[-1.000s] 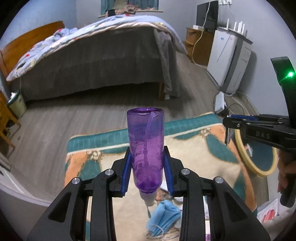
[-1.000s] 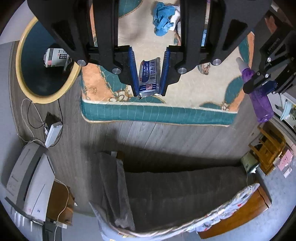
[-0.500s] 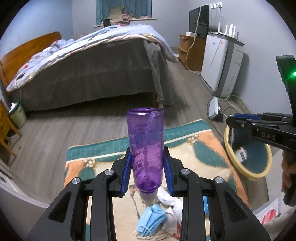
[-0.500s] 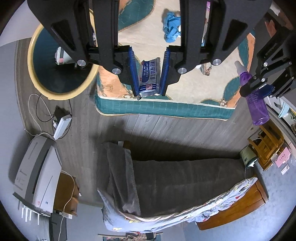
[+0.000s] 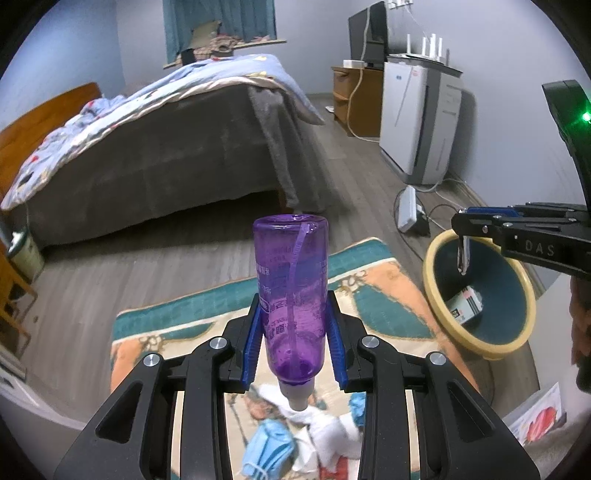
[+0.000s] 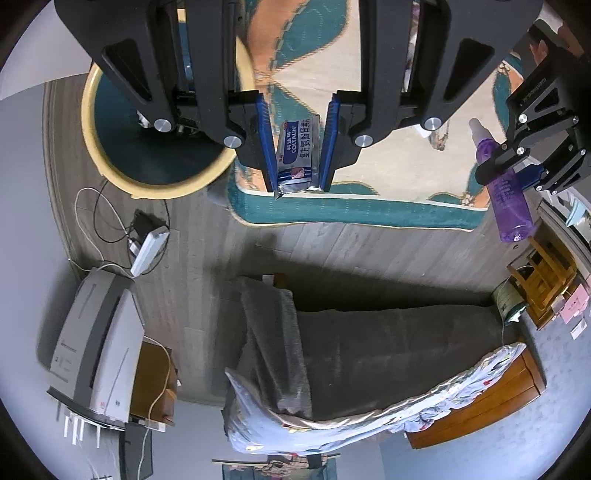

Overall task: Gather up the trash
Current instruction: 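Carry the bottle and box over the bin and open both tools to drop them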

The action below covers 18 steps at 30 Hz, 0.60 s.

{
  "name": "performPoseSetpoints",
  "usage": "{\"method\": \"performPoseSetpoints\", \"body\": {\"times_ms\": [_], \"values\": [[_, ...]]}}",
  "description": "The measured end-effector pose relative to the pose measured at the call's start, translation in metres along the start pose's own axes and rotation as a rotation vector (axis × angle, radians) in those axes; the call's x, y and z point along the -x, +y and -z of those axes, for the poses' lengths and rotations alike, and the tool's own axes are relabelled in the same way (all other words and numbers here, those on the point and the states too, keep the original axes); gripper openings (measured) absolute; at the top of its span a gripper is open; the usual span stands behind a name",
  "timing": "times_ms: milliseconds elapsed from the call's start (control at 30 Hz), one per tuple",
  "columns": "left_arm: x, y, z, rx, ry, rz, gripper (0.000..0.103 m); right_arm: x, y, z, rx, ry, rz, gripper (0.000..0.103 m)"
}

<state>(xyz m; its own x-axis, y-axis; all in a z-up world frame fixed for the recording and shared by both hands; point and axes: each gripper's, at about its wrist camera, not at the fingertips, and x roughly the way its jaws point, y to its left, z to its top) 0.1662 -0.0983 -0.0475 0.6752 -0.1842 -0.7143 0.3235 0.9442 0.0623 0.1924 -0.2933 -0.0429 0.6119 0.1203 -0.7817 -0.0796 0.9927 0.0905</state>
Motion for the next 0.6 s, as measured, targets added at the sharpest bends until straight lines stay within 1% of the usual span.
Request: {"method": "performPoseSetpoints", "body": {"times_ms": [300, 467, 600], "values": [[-0.004, -0.032, -0.007, -0.042, -0.011, 0.035, 0.033, 0.012, -0.034, 0.002, -0.044, -0.019, 0.022, 0.023], [-0.007, -0.049, -0.008, -0.070, -0.015, 0.050, 0.033, 0.020, -0.049, 0.004, -0.035, -0.034, 0.066, 0.023], [-0.008, -0.060, -0.008, -0.093, -0.014, 0.061, 0.033, 0.024, -0.060, 0.005, -0.041, -0.043, 0.084, 0.023]]}}
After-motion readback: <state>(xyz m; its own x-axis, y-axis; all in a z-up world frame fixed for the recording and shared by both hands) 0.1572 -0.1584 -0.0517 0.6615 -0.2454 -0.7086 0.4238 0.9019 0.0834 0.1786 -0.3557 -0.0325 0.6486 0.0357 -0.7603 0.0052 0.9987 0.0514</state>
